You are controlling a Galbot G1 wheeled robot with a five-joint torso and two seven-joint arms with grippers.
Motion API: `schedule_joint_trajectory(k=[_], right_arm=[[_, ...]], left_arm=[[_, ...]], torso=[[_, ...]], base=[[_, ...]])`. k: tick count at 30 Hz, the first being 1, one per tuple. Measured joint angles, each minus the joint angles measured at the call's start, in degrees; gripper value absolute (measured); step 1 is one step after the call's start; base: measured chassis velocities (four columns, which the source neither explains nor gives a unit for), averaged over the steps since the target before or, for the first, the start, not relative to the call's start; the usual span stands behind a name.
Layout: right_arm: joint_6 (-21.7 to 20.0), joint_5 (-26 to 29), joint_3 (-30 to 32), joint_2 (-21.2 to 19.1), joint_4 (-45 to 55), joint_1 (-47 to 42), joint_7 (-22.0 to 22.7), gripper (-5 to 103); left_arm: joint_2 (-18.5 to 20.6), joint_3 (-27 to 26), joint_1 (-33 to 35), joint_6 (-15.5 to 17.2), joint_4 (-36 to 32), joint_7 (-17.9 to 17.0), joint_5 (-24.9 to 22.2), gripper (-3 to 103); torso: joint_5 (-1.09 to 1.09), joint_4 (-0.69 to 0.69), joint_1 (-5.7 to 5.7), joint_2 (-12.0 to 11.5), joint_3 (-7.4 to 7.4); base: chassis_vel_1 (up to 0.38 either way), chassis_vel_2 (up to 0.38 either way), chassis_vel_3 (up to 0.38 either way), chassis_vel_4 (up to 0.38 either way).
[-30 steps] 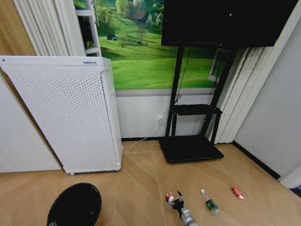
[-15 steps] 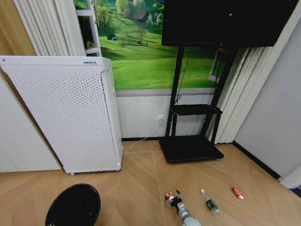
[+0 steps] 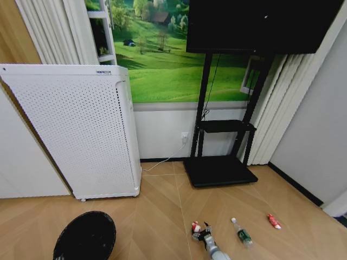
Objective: Pick up the trash bin and place the garbage on the floor into it.
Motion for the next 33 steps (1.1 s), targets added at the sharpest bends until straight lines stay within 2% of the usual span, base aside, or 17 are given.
schedule_joint_trajectory(k=[2,3,6,7,9,10,12,13,15,16,19,25,28,33], right_arm=[[0.0,-0.4,0.0,0.6,-0.7,0.0,0.0,83],[0.0,-0.4,0.0,0.6,-0.7,0.0,0.0,83],[0.2,-1.2,0.0,0.8,-0.8,-0.2,0.0,66],[0.2,-1.2,0.0,0.8,-0.8,-0.2,0.0,66],[0.3,-1.3,0.0,0.8,-0.7,-0.3,0.0,56],[0.3,-1.3,0.0,0.8,-0.7,-0.3,0.0,56],[0.4,-1.2,0.0,0.6,-0.3,-0.3,0.0,44],[0.4,-1.2,0.0,0.6,-0.3,-0.3,0.0,44],[0.5,-1.1,0.0,0.5,-0.1,-0.3,0.0,35],[0.5,-1.1,0.0,0.5,-0.1,-0.3,0.0,35],[0.5,-0.7,0.0,0.4,0.3,-0.3,0.0,26],[0.2,1.0,0.0,-0.3,2.8,-1.4,0.2,25],[-0.4,3.6,0.1,-1.4,6.3,-3.2,0.3,25],[0.2,9.7,2.3,-5.1,19.5,-9.8,-1.6,25]], left_arm=[[0.0,0.0,0.0,0.0,0.2,0.0,-0.1,3],[0.0,0.0,0.0,0.0,0.2,0.0,-0.1,3],[0.0,0.1,-0.2,0.0,0.5,0.0,-0.1,3],[0.0,0.1,-0.2,0.0,0.5,0.0,-0.1,3],[-0.1,0.2,-0.2,0.0,0.6,0.0,-0.1,3],[-0.1,0.2,-0.2,0.0,0.6,0.0,-0.1,3],[-0.1,0.3,-0.2,0.0,0.7,0.0,0.0,3],[-0.1,0.3,-0.2,0.0,0.7,0.0,0.0,3],[0.0,0.3,-0.4,0.1,0.7,-0.1,0.0,3],[0.0,0.3,-0.4,0.1,0.7,-0.1,0.0,3],[0.1,0.5,-0.8,0.3,0.5,-0.5,0.0,3],[0.6,0.9,-1.3,0.6,0.5,-0.9,0.0,3],[1.2,1.2,-2.0,0.8,0.6,-1.3,-0.1,3],[3.6,3.0,-4.8,1.9,1.1,-3.2,-0.2,3]], torso=[[0.00,0.00,0.00,0.0,0.00],[0.00,0.00,0.00,0.0,0.00],[0.00,0.00,0.00,0.0,0.00],[0.00,0.00,0.00,0.0,0.00],[0.00,0.00,0.00,0.0,0.00],[0.00,0.00,0.00,0.0,0.00],[0.00,0.00,0.00,0.0,0.00],[0.00,0.00,0.00,0.0,0.00],[0.00,0.00,0.00,0.0,0.00],[0.00,0.00,0.00,0.0,0.00],[0.01,0.00,0.00,0.0,0.00],[0.01,0.01,0.00,0.0,0.00],[0.01,0.00,0.00,0.0,0.00],[0.00,-0.01,0.00,0.0,0.00]], base=[[0.000,0.000,0.000,0.000],[0.000,0.000,0.000,0.000],[0.000,0.000,0.000,0.000],[0.000,0.000,0.000,0.000],[0.000,0.000,0.000,0.000],[0.000,0.000,0.000,0.000],[0.000,0.000,0.000,0.000],[0.000,0.000,0.000,0.000],[0.000,0.000,0.000,0.000],[0.000,0.000,0.000,0.000],[0.000,0.000,0.000,0.000],[0.000,0.000,0.000,0.000],[0.000,0.000,0.000,0.000],[0.000,0.000,0.000,0.000]])
